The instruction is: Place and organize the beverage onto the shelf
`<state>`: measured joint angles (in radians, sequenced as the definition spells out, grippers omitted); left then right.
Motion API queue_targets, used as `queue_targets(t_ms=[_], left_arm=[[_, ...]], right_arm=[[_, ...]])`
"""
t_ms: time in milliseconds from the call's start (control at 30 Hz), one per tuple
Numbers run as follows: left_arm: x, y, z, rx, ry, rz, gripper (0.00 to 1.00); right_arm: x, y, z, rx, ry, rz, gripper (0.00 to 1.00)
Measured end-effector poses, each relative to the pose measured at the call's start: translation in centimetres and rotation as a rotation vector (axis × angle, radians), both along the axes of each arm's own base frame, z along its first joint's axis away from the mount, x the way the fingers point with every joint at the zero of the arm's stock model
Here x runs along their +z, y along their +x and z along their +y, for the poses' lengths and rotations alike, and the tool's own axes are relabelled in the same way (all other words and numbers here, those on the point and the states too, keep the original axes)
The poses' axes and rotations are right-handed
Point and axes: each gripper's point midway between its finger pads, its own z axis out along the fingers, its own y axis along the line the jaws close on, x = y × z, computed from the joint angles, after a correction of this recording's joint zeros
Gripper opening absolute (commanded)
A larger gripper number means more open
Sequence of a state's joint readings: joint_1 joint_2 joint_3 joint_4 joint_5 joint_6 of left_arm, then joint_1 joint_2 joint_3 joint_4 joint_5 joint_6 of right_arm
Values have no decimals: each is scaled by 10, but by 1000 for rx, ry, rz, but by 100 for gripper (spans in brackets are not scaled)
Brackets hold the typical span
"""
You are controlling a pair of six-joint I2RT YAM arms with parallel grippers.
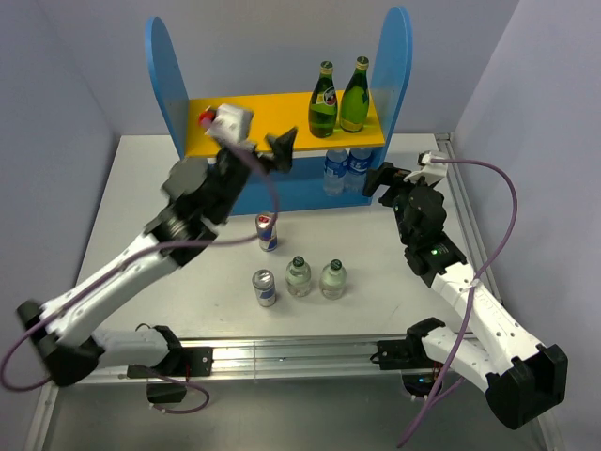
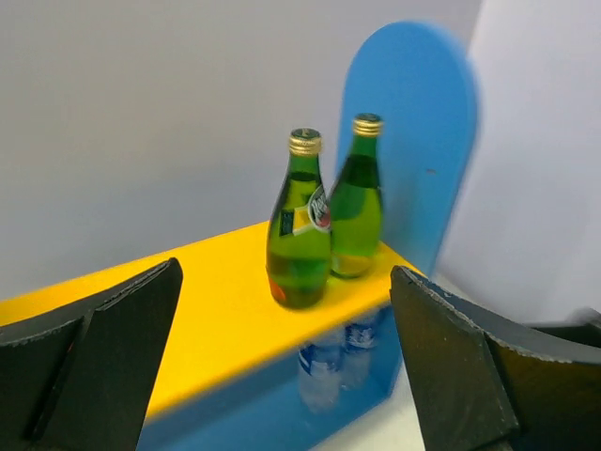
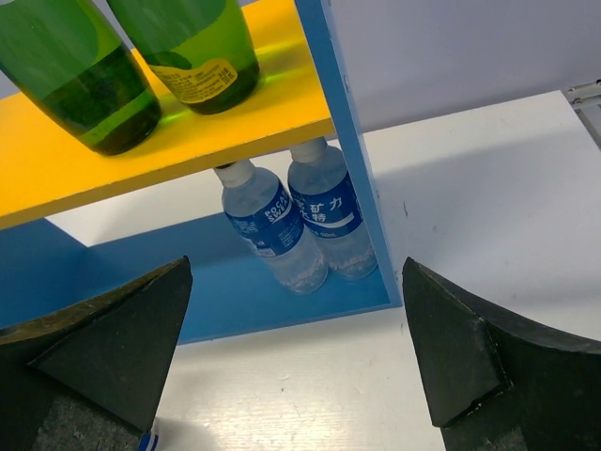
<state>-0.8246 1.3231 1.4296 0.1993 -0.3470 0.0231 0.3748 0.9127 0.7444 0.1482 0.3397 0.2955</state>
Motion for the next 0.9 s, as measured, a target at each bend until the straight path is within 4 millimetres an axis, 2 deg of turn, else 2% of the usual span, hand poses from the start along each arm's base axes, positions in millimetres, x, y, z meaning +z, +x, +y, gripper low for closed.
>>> queue_targets(t_ms=[67,133,167,233,400,433,467,533,733,900], left_arm=[[-3,-34,19,-10,-43,-8,99],[-30,-54,47,17,-86,26,99],[-47,-58,57,37,-97,54,99],[-93,-57,64,74,-89,133,99],[-257,-56,64,124,88,406,99],[-284,-59,67,133,127,455,99],[-301,-61,69,141,151,486,99],[-316,-60,70,158,162,519,99],[-323,-49,56,161,104,525,99],[-350,-40,49,174,129,564,99]], right_arm=[[0,0,0,-3,4,0,100],[0,0,0,-4,8,0,100],[0,-1,0,-4,11,2,100],[0,-1,1,0,22,5,100],[3,-6,3,14,50,0,100],[4,-7,2,16,54,-2,100],[4,-9,2,17,56,-3,100],[4,-13,1,17,58,-5,100],[7,-22,-3,16,60,-11,100],[5,-23,-4,14,57,-2,100]])
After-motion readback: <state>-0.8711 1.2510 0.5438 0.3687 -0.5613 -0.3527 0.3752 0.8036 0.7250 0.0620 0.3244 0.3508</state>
